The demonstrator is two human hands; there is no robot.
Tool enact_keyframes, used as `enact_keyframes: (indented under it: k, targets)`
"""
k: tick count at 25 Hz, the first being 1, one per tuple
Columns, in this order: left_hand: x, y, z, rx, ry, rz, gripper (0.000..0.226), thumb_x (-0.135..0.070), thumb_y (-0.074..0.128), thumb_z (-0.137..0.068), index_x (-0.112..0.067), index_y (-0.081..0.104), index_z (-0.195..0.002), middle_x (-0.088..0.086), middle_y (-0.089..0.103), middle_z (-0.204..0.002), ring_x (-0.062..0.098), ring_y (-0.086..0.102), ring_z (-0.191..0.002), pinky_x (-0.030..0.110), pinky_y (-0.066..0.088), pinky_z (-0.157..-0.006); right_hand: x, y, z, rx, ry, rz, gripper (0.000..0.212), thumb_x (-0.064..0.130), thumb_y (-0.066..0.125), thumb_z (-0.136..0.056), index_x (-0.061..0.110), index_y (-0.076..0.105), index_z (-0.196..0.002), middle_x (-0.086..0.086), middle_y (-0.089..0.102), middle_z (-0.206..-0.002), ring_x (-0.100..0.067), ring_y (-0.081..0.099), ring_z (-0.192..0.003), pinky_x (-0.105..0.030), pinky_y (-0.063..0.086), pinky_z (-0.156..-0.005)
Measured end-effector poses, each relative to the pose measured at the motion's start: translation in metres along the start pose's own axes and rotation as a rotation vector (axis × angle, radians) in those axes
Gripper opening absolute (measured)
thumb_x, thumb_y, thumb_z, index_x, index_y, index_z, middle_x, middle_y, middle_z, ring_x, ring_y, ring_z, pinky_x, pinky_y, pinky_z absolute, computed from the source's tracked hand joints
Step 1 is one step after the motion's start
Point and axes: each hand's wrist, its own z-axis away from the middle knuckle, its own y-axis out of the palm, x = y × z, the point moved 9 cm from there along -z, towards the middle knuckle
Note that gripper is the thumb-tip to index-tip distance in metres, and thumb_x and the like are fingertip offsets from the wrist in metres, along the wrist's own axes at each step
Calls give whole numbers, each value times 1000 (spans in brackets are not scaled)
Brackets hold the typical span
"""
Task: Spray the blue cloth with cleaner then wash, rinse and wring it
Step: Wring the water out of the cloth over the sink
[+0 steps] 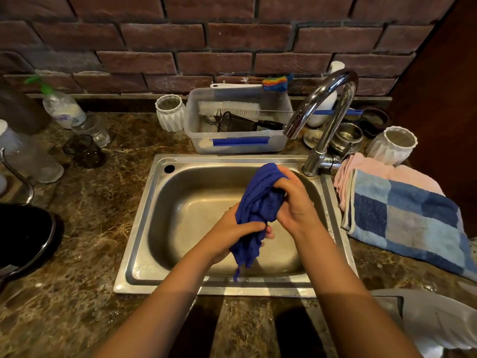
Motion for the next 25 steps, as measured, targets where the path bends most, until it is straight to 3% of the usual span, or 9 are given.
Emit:
enact_keyframes:
  k: [3, 7, 9, 11, 14, 16, 20, 23, 25]
  targets:
    - [21, 4, 3, 78, -242, 251, 34, -32, 60, -77, -4, 57, -95, 7, 61, -63, 21, 62, -61, 40, 56, -73, 9, -8, -2, -61, -71, 19, 24, -3, 49, -74, 14, 56, -89, 0, 65, -77, -10, 62, -69, -21, 52, -64]
    - [13, 22, 5, 323, -412, 430, 93, -80, 28, -68, -11, 53, -127, 19, 65, -109, 39, 64, -96, 50, 55, -75, 32, 9, 9, 65, -278, 586, 36, -2, 57, -73, 25, 54, -96, 6, 61, -95, -2, 60, -84, -19, 50, -77]
    - [4, 20, 1, 334, -403, 494, 92, -81, 32, -67, -13, 54, -126, 19, 65, -113, 40, 64, -98, 51, 53, -77, 27, 32, 21, 251, -388, 972, 36, -2, 54, -70, 19, 58, -100, 5, 61, -104, -8, 57, -101, -31, 47, -91]
    - [-4, 9, -7, 244, -370, 557, 69, -66, 48, -74, -12, 61, -114, 17, 69, -105, 33, 67, -93, 45, 55, -78, 4, 46, 37, 453, -430, 1224, 42, 3, 54, -66, 18, 63, -105, 2, 59, -119, -11, 48, -121, -39, 38, -105]
    - [-6, -16, -12, 49, -327, 372, 38, -30, 66, -69, -9, 63, -100, 14, 73, -87, 24, 71, -77, 31, 58, -60, -4, 39, 49, 502, -232, 996, 59, 1, 57, -70, 33, 53, -118, 7, 51, -134, -5, 39, -132, -29, 33, -111]
    - [-9, -21, -9, 33, -341, 223, 32, -17, 68, -67, -9, 61, -97, 11, 73, -80, 19, 69, -69, 25, 56, -54, 5, 25, 45, 406, -198, 898, 70, 16, 61, -70, 45, 37, -128, 9, 40, -145, -5, 33, -136, -29, 32, -112]
    - [-21, -8, 1, 190, -297, 40, 30, -5, 71, -70, -16, 60, -95, 5, 72, -80, 15, 67, -69, 21, 53, -53, -6, 17, 38, 335, -117, 633, 76, 57, 72, -62, 47, 37, -128, 21, 45, -138, 0, 37, -133, -25, 33, -110]
    - [-22, 16, 5, 340, -267, 178, 51, -11, 83, -55, -9, 58, -99, 8, 67, -80, 14, 64, -67, 20, 51, -50, 0, 28, 34, 284, -213, 629, 69, 55, 71, -64, 42, 44, -126, 14, 49, -137, -1, 47, -125, -19, 42, -101]
    - [-22, 29, 7, 420, -267, 139, 46, -14, 81, -60, -7, 56, -98, 5, 64, -73, 12, 61, -64, 19, 49, -51, 6, 41, 28, 313, -249, 716, 52, 42, 66, -70, 40, 50, -120, 6, 46, -141, -2, 45, -127, -20, 40, -102]
